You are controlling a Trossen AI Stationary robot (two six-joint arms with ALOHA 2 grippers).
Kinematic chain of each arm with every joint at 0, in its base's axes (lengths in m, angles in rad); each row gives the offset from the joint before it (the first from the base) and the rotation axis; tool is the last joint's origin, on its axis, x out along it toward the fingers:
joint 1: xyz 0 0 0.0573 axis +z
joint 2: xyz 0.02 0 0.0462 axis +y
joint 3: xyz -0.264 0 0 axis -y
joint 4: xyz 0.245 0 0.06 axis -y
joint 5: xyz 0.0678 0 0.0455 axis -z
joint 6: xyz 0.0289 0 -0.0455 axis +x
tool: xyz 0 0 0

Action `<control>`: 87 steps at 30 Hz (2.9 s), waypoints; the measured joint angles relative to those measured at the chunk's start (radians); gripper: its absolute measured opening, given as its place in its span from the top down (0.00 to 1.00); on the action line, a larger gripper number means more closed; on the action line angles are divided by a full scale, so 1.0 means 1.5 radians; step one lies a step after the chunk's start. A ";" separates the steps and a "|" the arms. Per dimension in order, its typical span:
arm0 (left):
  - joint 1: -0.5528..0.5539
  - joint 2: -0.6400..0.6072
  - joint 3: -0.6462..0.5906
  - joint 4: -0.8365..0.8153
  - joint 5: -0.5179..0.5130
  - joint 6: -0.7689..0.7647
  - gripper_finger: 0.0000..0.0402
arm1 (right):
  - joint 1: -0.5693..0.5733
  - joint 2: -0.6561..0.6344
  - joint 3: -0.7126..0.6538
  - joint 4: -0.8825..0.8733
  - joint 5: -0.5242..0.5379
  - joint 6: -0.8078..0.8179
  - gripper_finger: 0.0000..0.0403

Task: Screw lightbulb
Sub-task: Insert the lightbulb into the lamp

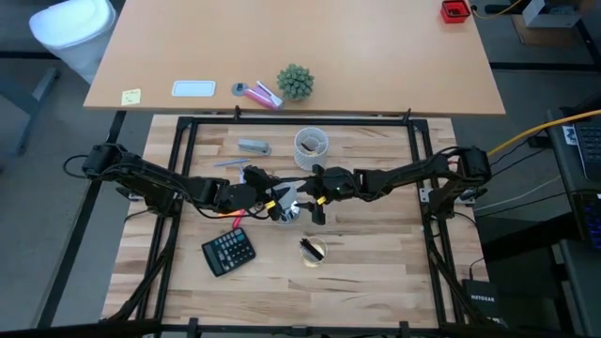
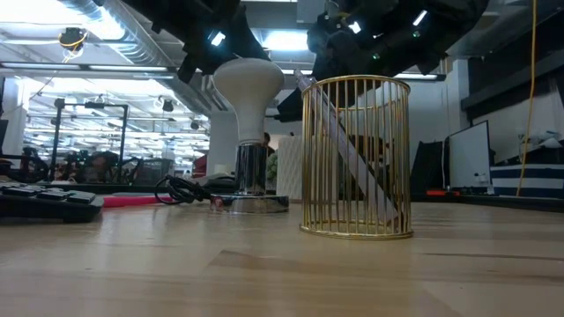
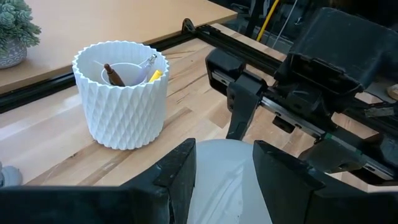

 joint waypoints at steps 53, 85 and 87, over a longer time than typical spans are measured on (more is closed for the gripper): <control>0.000 0.000 0.000 -0.001 0.000 0.006 0.62 | 0.001 -0.160 0.001 -0.083 -0.024 0.040 0.99; 0.000 0.000 0.000 -0.003 0.000 0.006 0.62 | 0.001 -0.084 0.001 0.074 -0.018 0.008 0.99; 0.000 0.000 0.000 -0.002 0.000 0.006 0.62 | 0.001 -0.078 0.001 0.091 -0.018 0.007 0.99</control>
